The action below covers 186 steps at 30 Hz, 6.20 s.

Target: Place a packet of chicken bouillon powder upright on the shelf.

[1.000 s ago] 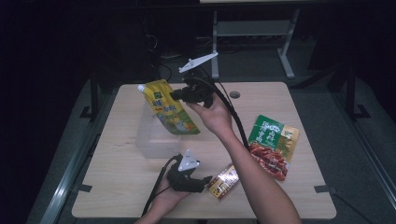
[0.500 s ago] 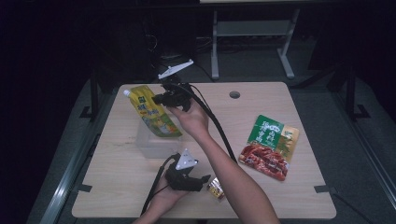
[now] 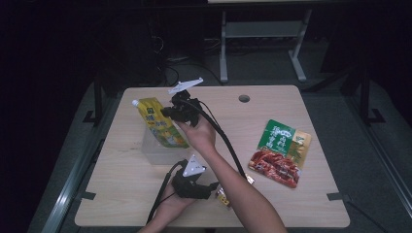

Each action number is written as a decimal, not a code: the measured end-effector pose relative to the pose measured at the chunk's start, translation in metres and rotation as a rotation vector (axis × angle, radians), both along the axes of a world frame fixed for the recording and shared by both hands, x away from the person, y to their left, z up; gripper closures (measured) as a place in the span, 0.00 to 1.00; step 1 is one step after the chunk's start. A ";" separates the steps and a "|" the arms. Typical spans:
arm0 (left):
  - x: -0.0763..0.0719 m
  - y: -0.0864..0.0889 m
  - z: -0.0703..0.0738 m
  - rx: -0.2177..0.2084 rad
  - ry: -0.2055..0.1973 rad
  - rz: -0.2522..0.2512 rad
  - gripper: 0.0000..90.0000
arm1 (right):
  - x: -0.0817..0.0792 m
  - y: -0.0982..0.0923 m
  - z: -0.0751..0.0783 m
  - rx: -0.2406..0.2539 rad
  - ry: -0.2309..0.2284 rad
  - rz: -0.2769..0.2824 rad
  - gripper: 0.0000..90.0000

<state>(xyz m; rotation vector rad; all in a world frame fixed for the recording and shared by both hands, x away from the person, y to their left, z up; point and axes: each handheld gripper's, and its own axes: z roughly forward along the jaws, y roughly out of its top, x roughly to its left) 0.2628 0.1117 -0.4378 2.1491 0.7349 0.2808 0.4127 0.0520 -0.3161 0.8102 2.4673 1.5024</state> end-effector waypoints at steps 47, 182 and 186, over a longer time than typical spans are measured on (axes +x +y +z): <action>0.000 -0.001 0.001 0.003 0.009 -0.001 0.33 | -0.002 -0.007 -0.035 -0.199 0.150 0.032 1.00; 0.004 0.133 0.063 -0.084 -0.102 0.314 0.39 | -0.006 -0.025 -0.060 -0.398 0.094 0.024 1.00; 0.013 0.150 0.061 -0.066 -0.094 0.389 0.41 | -0.006 -0.027 -0.062 -0.368 0.110 0.010 1.00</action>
